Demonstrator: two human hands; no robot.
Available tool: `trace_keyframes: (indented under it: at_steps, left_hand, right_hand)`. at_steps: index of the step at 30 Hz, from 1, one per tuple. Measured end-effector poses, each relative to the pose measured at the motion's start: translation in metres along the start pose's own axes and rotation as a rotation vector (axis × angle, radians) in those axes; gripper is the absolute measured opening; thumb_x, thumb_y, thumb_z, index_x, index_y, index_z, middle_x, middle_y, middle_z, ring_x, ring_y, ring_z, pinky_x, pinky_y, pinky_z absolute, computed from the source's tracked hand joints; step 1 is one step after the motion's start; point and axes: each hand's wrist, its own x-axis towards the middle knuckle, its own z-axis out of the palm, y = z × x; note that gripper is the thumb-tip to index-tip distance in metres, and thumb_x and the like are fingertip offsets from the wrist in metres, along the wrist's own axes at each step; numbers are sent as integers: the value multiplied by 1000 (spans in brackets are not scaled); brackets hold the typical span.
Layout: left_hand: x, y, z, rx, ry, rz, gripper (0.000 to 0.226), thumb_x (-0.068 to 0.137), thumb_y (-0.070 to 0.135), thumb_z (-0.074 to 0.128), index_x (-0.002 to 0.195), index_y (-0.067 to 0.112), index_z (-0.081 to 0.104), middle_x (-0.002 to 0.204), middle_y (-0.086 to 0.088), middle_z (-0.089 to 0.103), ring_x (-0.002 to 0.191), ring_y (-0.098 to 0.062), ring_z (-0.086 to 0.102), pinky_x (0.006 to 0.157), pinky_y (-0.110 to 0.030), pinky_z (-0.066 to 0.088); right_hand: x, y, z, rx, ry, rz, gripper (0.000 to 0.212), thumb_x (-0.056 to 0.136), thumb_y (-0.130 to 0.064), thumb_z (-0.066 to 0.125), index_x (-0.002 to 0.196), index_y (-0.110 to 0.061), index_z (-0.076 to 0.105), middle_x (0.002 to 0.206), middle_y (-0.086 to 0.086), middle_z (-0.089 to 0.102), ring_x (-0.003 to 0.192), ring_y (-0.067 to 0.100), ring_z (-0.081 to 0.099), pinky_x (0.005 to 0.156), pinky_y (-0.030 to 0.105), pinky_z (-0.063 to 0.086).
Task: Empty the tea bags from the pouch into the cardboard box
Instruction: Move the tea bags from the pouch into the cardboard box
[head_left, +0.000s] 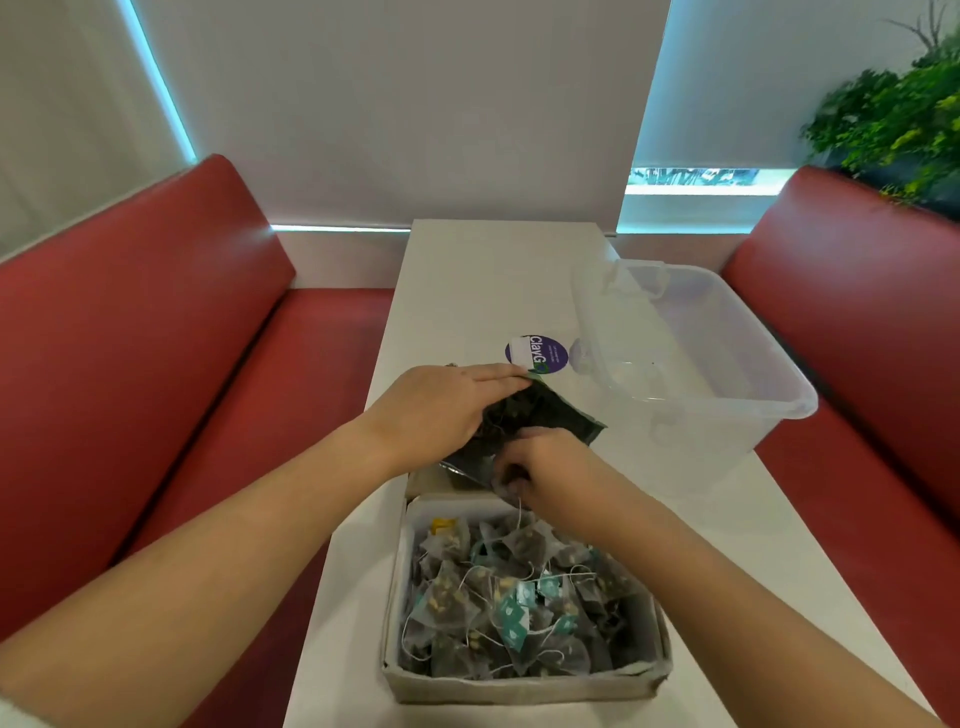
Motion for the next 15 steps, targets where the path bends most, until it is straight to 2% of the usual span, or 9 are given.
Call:
trace_keyframes:
  at_steps: [3,8,12,15]
  left_hand:
    - [2,0,2,10,-11,3,60,90,6,42,143,34,37,150,23,30,113,-14,59,86,-38,52]
    - [4,2,2,14,-1,17,57,91,7,44,142,32,39,150,20,33,115,-14,58,85,-36,52]
    - [3,0,2,19,9,14,56,92,8,44,142,31,40,149,20,34,116,-14,58,87,-37,52]
    - [1,-1,2,25,12,15,54,93,10,45,142,32,40,149,20,34,117,-13,57,88,-36,51]
  right_hand:
    - [-38,-2,-6,106,134,-65,20,83,-7,62,94,-21,69,102,-6,62,91,12,60,83,29,49]
    - [-86,5,12,138,107,-45,22,86,-9,61,101,-23,68,106,-9,61,92,6,57,82,19,48]
    - [-96,14,37,45,19,-24,24,90,-10,55,109,-19,67,113,-3,59,98,15,60,88,28,49]
    - [-98,18,43,-1,-26,-55,32,93,-15,51,123,-21,60,126,-4,57,111,17,55,98,27,45]
